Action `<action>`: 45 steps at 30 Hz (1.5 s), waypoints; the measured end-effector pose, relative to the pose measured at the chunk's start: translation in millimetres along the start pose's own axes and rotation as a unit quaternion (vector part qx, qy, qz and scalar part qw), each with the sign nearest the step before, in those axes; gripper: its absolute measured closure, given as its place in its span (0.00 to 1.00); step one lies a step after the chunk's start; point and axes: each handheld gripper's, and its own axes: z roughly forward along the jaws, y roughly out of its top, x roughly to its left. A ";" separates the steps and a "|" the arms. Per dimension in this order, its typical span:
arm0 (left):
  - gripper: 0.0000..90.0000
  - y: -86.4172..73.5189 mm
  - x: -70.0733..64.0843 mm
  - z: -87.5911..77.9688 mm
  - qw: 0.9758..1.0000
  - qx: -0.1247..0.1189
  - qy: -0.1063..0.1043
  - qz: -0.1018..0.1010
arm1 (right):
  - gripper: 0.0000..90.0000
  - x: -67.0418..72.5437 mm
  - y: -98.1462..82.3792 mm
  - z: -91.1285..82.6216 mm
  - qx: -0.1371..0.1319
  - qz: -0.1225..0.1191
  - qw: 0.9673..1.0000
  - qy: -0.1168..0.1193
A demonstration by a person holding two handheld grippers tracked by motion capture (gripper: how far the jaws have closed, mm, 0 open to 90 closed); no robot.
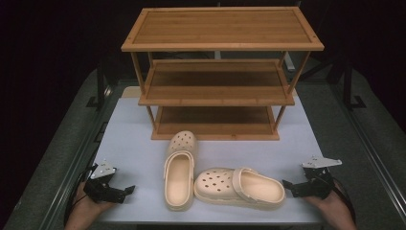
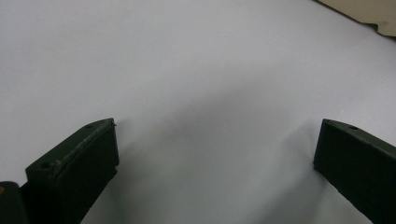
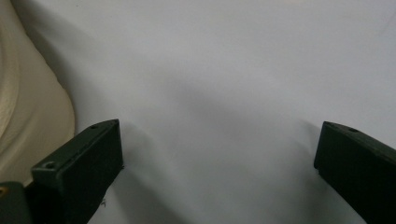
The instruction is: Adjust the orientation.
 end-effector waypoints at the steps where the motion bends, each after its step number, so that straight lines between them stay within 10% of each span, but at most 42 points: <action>1: 0.00 0.0 0.0 0.0 1.000 0.000 0.000 0.000 | 0.01 -0.1 0.2 0.0 0.001 0.001 1.000 0.001; 9: 0.00 0.2 0.3 0.1 1.000 0.000 0.000 0.000 | 0.02 -1.5 3.5 -0.8 0.010 0.008 1.000 0.006; 27: 0.00 0.2 0.0 0.2 1.000 0.000 0.001 0.001 | 0.46 3.8 24.9 -26.5 -0.045 -0.003 0.995 0.084; 45: 0.00 0.3 0.0 0.5 1.000 0.000 0.001 -0.002 | 0.48 38.8 66.1 -16.6 -0.057 -0.059 0.978 0.191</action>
